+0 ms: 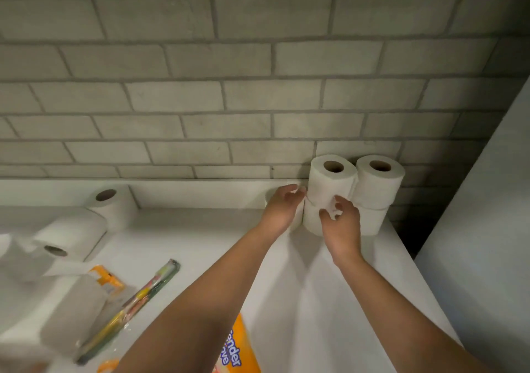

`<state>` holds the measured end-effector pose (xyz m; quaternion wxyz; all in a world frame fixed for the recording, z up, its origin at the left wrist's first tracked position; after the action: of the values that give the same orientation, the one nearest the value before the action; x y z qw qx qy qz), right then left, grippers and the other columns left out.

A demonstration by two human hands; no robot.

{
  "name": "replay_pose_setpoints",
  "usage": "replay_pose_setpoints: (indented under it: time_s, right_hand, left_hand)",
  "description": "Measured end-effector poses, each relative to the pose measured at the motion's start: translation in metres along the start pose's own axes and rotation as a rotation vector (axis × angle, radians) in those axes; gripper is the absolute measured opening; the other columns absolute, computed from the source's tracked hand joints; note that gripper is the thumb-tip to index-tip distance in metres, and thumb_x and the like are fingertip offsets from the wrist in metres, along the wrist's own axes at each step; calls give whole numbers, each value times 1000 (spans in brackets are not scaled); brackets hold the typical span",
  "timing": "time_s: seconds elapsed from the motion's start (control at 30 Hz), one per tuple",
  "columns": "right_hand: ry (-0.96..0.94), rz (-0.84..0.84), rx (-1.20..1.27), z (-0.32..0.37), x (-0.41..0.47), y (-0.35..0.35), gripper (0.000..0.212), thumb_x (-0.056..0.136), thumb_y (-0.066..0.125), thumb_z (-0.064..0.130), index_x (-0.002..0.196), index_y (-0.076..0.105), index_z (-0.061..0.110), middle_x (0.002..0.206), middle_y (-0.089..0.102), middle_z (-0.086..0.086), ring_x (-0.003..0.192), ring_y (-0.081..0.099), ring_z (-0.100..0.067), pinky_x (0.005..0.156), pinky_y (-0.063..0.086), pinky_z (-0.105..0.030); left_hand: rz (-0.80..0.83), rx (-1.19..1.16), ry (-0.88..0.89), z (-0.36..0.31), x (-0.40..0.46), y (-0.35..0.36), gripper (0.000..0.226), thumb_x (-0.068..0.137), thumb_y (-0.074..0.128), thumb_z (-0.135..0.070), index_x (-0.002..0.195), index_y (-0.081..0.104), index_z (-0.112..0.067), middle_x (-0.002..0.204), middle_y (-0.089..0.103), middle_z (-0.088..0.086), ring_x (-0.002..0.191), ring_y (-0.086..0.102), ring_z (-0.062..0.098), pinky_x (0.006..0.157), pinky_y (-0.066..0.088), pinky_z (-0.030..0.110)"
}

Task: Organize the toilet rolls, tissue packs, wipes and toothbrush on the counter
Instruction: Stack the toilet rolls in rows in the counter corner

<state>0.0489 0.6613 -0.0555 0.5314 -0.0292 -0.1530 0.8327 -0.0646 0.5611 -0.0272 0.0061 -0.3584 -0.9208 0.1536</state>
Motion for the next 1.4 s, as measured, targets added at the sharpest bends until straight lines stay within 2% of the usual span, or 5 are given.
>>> replay_pose_setpoints:
  time_s: [0.37,0.77,0.9,1.17,1.4]
  right_hand:
    - [-70,464,3,57,-116,93,18,93,58,15,106,69,11,99,66,0,90,57,-12,78,38,-19]
    - [-179,1055,-117,67,-309,178,21,92,58,25,104,71,14,104,70,-1,96,62,-17,77,44,-26]
    - [-155,1143,-139,59,-345,186,23,93,57,27,109,70,16,105,68,2,92,61,-12,74,44,-23]
    - [80,1253,-29,43,-383,199,43,91,62,30,131,58,16,117,67,-5,98,64,-20,95,53,-38]
    - [187,1345,257,56,-377,182,42,97,46,48,133,55,27,118,69,1,105,67,-15,85,56,-30]
  left_hand:
    - [-463,-2,-41,62,-123,-134,31,97,60,-29,127,61,-18,107,63,-4,96,57,10,66,38,8]
    - [-879,892,-196,118,-333,-235,31,90,61,-25,120,65,-29,117,64,-4,111,58,20,89,46,36]
    - [-866,1099,-468,150,-375,-254,70,81,70,-48,142,45,-23,144,45,6,131,43,28,105,34,38]
    - [-850,963,-681,182,-406,-273,109,58,74,-73,146,32,-24,132,56,7,124,51,31,100,38,41]
    - [-879,-141,-336,174,-380,-250,89,62,79,-69,132,49,-22,126,64,-3,106,65,15,88,56,34]
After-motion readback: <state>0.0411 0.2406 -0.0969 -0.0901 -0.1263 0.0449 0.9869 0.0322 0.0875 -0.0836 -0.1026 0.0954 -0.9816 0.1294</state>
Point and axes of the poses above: each hand's wrist, its own x-axis towards the middle knuckle, its own y-axis out of the palm, z = x × y, the point moved 6 cm from there along x, towards the middle knuckle
